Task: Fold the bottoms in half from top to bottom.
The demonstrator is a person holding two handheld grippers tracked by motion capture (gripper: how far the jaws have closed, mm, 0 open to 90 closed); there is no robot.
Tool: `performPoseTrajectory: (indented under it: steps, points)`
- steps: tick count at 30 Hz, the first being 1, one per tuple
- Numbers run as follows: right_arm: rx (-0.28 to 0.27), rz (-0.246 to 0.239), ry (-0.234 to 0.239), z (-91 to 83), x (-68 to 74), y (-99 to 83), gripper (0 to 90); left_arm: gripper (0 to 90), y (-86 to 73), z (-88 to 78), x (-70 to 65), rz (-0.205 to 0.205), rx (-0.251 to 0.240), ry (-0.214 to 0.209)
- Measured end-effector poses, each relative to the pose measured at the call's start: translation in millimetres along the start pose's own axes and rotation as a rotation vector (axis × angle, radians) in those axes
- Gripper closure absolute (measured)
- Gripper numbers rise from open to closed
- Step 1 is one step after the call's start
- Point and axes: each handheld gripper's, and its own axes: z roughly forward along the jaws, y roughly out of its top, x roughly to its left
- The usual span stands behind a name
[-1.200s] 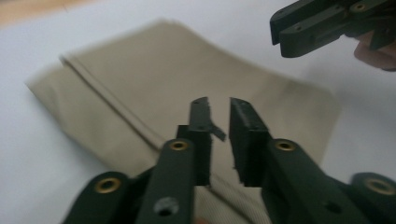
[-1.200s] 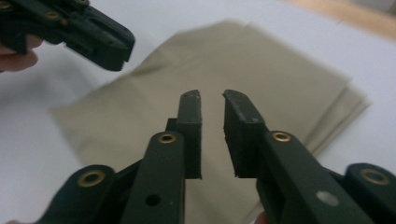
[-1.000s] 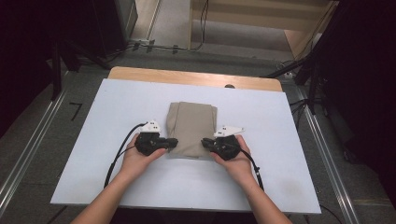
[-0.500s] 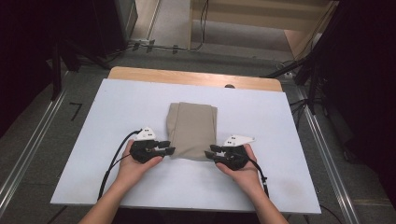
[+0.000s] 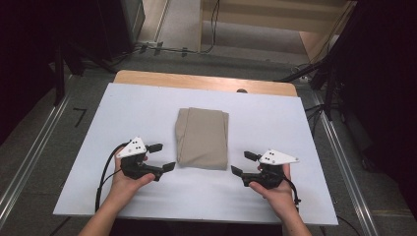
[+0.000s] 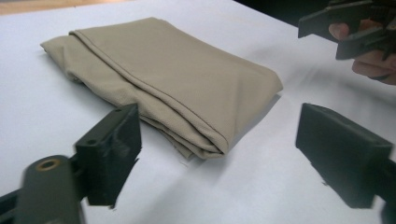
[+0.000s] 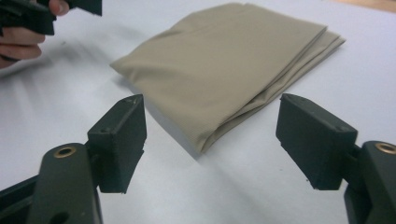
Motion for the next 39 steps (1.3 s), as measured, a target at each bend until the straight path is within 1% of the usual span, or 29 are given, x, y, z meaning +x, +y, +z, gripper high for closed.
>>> performPoseTrajectory:
  steps: [2,4,6,7,8,9,10,12,16,17,19,21,23,25,26,28,29,34,35,37,39]
  points:
    - [-0.013,-0.002,-0.008,-6.7,-0.7,0.0,20.2,13.5,-1.9,-7.8,-1.0,0.006,-0.010,0.000]
    - [-0.016,0.006,-0.015,-12.2,-1.0,-0.8,15.2,13.1,-4.7,-15.6,-0.7,0.001,-0.024,0.004]
    - [-0.019,0.011,-0.024,-16.8,-2.3,-2.5,12.4,13.0,-8.3,-22.8,0.6,-0.002,-0.033,0.000]
    - [-0.022,0.018,-0.028,-19.1,-3.3,-3.6,11.8,12.3,-9.9,-25.9,0.9,-0.004,-0.033,0.007]
    - [-0.026,0.023,-0.039,-21.3,-4.1,-4.8,9.3,11.5,-11.2,-29.4,1.4,-0.003,-0.032,0.011]
    - [-0.029,0.028,-0.042,-23.3,-5.6,-5.8,6.3,11.2,-12.4,-32.9,1.7,-0.002,-0.040,0.007]
    - [-0.031,0.037,-0.043,-25.7,-6.7,-6.8,5.5,11.2,-13.2,-36.6,1.9,-0.005,-0.047,0.010]
    - [-0.040,0.040,-0.046,-30.5,-9.4,-8.6,0.0,11.1,-14.7,-44.1,3.0,-0.008,-0.061,0.016]
    - [-0.064,0.056,-0.062,-41.6,-14.2,-14.0,0.0,9.4,-19.1,-58.4,6.5,-0.019,-0.078,0.023]
    - [-0.066,0.067,-0.064,-44.3,-15.2,-15.6,0.0,9.2,-20.4,-61.8,7.2,-0.021,-0.084,0.025]
    - [-0.070,0.069,-0.068,-49.6,-17.6,-19.1,0.0,8.0,-22.7,-69.1,8.9,-0.031,-0.091,0.026]
    - [-0.073,0.084,-0.074,-55.4,-19.3,-22.4,0.0,7.4,-25.0,-76.2,10.1,-0.034,-0.102,0.027]
    - [-0.076,0.082,-0.092,-61.0,-21.2,-25.7,0.0,5.7,-27.2,-83.0,11.3,-0.034,-0.107,0.025]
    - [-0.081,0.084,-0.102,-67.0,-23.8,-29.5,0.0,3.1,-29.4,-89.3,12.1,-0.038,-0.113,0.033]
    - [-0.080,0.088,-0.109,-70.2,-25.4,-31.6,0.0,2.3,-30.6,-92.0,12.6,-0.039,-0.118,0.027]
    - [-0.084,0.094,-0.116,-76.2,-29.1,-35.8,0.0,1.2,-32.7,-97.8,13.7,-0.037,-0.118,0.041]
    - [-0.087,0.102,-0.122,-79.4,-30.3,-37.8,0.0,0.1,-33.8,-100.5,14.6,-0.040,-0.122,0.035]
    - [-0.094,0.115,-0.153,-95.0,-36.1,-45.7,0.0,0.0,-40.0,-112.9,17.7,-0.050,-0.126,0.061]
    - [-0.097,0.117,-0.155,-97.5,-37.1,-47.2,0.0,0.0,-41.4,-115.1,18.6,-0.046,-0.124,0.064]
    - [-0.098,0.121,-0.169,-102.1,-39.2,-50.7,0.0,0.0,-44.2,-119.5,20.2,-0.053,-0.121,0.071]
    - [-0.098,0.127,-0.173,-105.4,-41.5,-54.3,0.0,0.0,-46.7,-123.9,21.8,-0.054,-0.121,0.076]
